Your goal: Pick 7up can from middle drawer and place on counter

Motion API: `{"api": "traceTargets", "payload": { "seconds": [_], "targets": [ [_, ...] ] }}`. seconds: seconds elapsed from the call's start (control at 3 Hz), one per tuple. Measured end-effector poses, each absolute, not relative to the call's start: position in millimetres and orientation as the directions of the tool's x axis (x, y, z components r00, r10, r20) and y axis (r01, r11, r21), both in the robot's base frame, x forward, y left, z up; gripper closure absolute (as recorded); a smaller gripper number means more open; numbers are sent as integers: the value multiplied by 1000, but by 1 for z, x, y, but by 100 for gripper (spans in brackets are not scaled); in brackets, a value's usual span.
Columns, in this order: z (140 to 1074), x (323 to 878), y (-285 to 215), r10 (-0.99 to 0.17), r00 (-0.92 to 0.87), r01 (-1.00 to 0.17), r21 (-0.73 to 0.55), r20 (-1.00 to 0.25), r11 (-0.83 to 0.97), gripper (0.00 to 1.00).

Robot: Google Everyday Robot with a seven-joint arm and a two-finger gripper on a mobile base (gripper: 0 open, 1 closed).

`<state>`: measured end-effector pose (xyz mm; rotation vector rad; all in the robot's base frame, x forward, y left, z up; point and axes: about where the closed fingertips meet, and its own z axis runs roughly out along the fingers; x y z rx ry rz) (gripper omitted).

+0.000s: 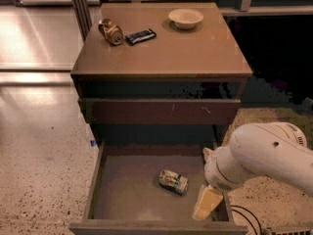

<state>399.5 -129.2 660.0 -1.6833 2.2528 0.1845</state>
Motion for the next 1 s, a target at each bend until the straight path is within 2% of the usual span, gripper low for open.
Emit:
{"api": "traceTargets", "payload": {
  "seconds": [0.33, 1.0],
  "targets": [
    [589, 416, -98, -902, -222, -967, -36, -371, 253, 0],
    [564, 433, -85, -897, -210, -971, -23, -388, 237, 0]
  ]
}}
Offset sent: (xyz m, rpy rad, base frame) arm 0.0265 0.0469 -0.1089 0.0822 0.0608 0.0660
